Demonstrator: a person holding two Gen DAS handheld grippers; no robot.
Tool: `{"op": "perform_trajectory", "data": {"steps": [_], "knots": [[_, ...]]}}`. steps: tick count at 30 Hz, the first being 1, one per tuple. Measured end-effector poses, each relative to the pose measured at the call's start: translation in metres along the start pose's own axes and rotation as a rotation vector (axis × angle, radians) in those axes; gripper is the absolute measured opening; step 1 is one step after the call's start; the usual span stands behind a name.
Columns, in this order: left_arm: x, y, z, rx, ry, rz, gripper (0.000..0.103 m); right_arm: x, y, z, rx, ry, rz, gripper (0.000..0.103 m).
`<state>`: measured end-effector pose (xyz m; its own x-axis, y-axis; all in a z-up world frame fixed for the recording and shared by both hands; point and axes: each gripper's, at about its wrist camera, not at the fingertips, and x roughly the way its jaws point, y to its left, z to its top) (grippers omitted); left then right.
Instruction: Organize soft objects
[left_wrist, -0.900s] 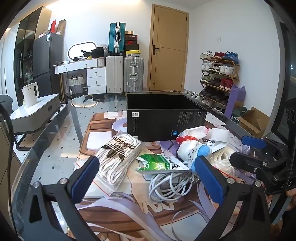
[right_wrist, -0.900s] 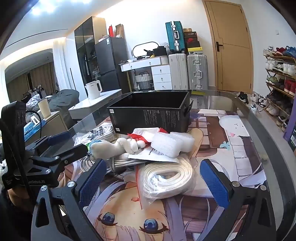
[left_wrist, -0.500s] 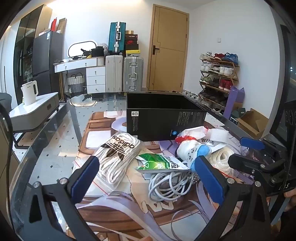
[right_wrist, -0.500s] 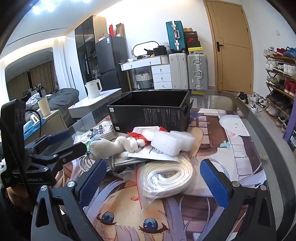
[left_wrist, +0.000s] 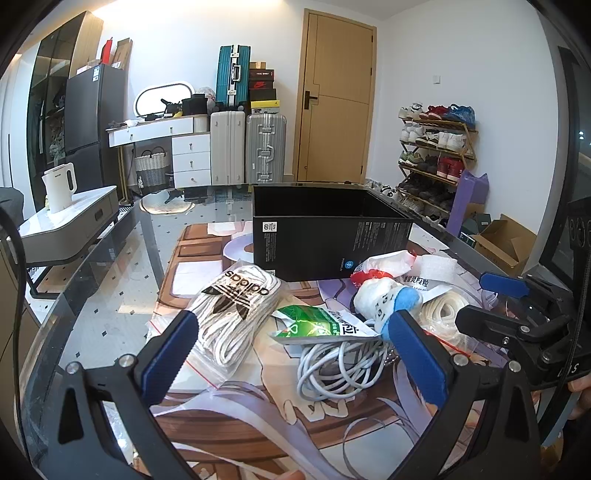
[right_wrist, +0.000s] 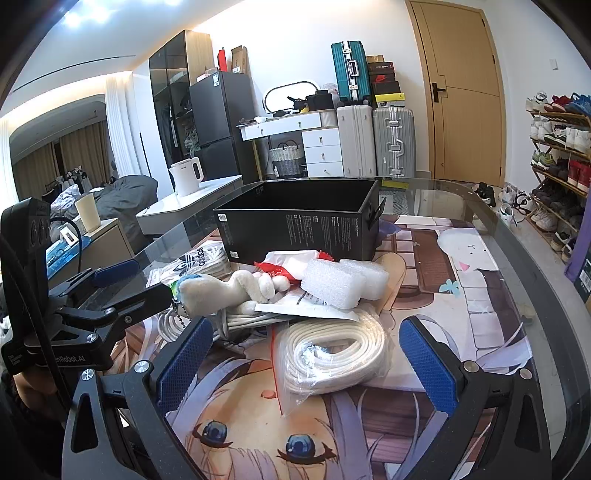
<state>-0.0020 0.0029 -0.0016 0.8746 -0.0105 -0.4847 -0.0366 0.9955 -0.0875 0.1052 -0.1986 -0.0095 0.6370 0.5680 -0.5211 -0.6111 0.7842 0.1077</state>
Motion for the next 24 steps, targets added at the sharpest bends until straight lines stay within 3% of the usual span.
{"op": "perform_trajectory", "data": {"steps": [24], "knots": [[-0.0002,0.0000,-0.0002,0.002,0.000,0.001,0.103,0.0010,0.0005,-0.0015,-0.001,0.003,0.000,0.102]]}}
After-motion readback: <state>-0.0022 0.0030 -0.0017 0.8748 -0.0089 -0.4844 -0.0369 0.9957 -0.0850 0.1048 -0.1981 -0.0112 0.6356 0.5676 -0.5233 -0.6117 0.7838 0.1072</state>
